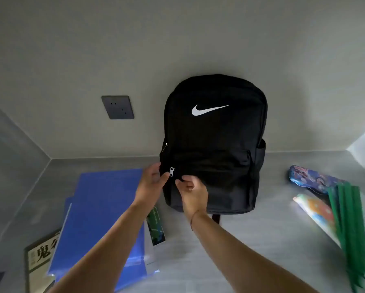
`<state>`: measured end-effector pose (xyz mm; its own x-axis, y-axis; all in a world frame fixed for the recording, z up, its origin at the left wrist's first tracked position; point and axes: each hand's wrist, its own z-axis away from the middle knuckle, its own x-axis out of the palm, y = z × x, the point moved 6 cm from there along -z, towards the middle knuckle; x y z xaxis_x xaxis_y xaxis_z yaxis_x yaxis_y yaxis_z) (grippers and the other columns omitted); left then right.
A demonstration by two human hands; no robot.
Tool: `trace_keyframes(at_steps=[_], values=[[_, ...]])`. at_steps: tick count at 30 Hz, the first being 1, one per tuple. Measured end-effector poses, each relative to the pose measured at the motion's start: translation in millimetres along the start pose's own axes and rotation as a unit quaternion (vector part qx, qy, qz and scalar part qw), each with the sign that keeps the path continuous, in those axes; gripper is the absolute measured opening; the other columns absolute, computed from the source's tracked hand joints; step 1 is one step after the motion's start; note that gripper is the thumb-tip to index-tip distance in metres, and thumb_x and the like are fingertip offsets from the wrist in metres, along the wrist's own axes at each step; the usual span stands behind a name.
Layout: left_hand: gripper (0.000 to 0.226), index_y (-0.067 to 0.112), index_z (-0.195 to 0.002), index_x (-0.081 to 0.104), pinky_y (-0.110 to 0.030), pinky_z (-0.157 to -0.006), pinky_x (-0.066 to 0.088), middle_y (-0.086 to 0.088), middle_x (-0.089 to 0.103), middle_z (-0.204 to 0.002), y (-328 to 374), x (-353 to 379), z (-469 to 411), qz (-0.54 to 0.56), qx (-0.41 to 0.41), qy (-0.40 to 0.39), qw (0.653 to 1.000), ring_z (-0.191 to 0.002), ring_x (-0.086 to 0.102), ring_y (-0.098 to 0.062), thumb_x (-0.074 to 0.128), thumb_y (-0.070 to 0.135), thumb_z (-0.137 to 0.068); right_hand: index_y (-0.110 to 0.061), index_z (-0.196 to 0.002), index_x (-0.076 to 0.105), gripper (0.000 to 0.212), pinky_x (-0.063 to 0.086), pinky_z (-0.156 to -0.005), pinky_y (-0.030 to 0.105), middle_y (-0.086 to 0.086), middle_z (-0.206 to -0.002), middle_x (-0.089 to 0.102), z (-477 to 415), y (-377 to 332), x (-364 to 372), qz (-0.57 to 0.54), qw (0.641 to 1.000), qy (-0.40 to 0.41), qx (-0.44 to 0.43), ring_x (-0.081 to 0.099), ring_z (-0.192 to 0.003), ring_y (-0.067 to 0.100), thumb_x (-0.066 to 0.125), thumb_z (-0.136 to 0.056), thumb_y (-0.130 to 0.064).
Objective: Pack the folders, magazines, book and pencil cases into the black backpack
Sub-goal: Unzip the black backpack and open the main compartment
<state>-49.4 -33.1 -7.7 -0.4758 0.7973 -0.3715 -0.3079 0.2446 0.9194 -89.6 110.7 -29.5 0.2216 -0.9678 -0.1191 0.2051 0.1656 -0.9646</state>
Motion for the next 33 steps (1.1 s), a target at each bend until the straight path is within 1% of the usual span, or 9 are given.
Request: trace_keyframes(at_steps=[3,5,8,11,15,19,22,28,33], values=[[0.035,0.032,-0.122,0.053,-0.032,-0.08,0.049,0.007,0.058,-0.115,-7,-1,-22,0.023,-0.025,0.016,0.999,-0.102,0.055,-0.011,0.058,0.038,-0.089,-0.021,-0.105,0.064,0.027,0.045,-0.063,0.01,-0.014,-0.084,0.064,-14,1,20,-0.005,1.0,0.016,0.018,0.061,-0.078,-0.002,0.07,-0.081,-0.03],[0.037,0.02,-0.123,0.054,-0.025,-0.081,0.044,0.005,0.058,-0.114,-8,0,-37,0.042,-0.012,0.019,0.999,-0.101,0.055,-0.01,0.06,0.034,-0.089,-0.019,-0.103,0.065,0.027,0.05,-0.067,0.013,-0.013,-0.082,0.066,-20,2,32,0.015,0.999,0.032,0.021,0.063,-0.076,0.0,0.071,-0.08,-0.031],[0.023,0.022,-0.108,0.061,-0.012,-0.07,0.043,0.013,0.064,-0.094,-6,10,-53,0.055,0.004,0.0,0.999,-0.089,0.06,-0.002,0.063,0.032,-0.087,-0.02,-0.096,0.067,0.022,0.056,-0.075,0.028,-0.005,-0.078,0.071,-29,5,43,0.064,0.995,0.067,0.029,0.067,-0.076,0.009,0.07,-0.079,-0.034],[0.022,0.019,-0.101,0.062,-0.005,-0.063,0.046,0.015,0.066,-0.088,-11,19,-61,0.064,0.007,-0.017,0.998,-0.078,0.062,0.009,0.067,0.031,-0.084,-0.018,-0.082,0.068,0.019,0.055,-0.066,0.031,-0.004,-0.068,0.069,-36,9,48,0.076,0.993,0.091,0.029,0.064,-0.065,0.011,0.065,-0.081,-0.037],[0.021,0.019,-0.094,0.066,-0.012,-0.064,0.044,0.007,0.069,-0.086,-16,21,-66,0.083,-0.025,-0.036,0.996,-0.08,0.064,-0.001,0.071,0.033,-0.079,-0.013,-0.075,0.067,0.031,0.04,-0.052,0.022,-0.007,-0.056,0.059,-39,11,43,0.098,0.99,0.102,0.025,0.048,-0.048,0.005,0.057,-0.084,-0.041],[0.015,0.015,-0.078,0.06,-0.019,-0.061,0.04,0.005,0.061,-0.073,-7,24,-67,0.042,0.004,-0.021,0.999,-0.068,0.056,-0.007,0.067,0.026,-0.084,-0.011,-0.071,0.061,0.03,0.051,-0.057,0.036,0.004,-0.06,0.065,-33,2,31,0.173,0.978,0.112,-0.044,0.059,-0.055,0.019,0.052,-0.091,-0.031],[0.015,0.018,-0.073,0.058,-0.017,-0.057,0.039,0.006,0.059,-0.067,1,24,-66,0.03,0.023,0.023,0.999,-0.063,0.055,-0.005,0.064,0.022,-0.086,-0.013,-0.074,0.06,0.032,0.049,-0.055,0.035,0.002,-0.065,0.066,-29,-1,21,0.223,0.965,0.108,-0.089,0.06,-0.057,0.018,0.045,-0.095,-0.031],[0.018,0.01,-0.083,0.064,-0.034,-0.065,0.049,-0.003,0.067,-0.075,6,11,-64,0.039,0.02,0.063,0.997,-0.072,0.063,-0.019,0.062,0.027,-0.088,-0.025,-0.08,0.064,0.029,0.049,-0.059,0.029,-0.006,-0.066,0.065,-36,-6,-45,0.226,0.955,0.158,-0.108,0.06,-0.062,0.014,0.042,-0.095,-0.035],[0.018,0.007,-0.089,0.063,-0.035,-0.069,0.049,-0.01,0.067,-0.085,10,9,-59,0.029,0.011,0.072,0.997,-0.087,0.065,-0.03,0.063,0.025,-0.087,-0.024,-0.072,0.063,0.028,0.049,-0.059,0.033,-0.003,-0.06,0.062,-38,0,-119,0.167,0.958,0.222,-0.077,0.06,-0.058,0.017,0.047,-0.093,-0.033]])
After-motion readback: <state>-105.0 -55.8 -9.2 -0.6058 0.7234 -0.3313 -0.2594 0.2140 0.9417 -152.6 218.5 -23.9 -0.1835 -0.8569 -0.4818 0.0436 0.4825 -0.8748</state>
